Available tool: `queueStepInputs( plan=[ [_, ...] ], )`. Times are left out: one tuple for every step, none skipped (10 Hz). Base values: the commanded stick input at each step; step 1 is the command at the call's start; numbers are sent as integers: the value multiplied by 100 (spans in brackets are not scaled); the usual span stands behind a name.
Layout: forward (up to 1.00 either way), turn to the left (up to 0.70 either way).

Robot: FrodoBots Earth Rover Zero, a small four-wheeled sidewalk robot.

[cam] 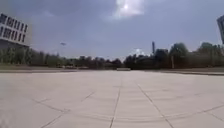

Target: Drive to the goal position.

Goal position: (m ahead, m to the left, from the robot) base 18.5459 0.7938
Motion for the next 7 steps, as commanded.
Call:
queueStepInputs(
  plan=[
    [70,0],
    [70,0],
    [70,0],
    [70,0],
    [70,0],
    [70,0],
    [70,0]
  ],
)
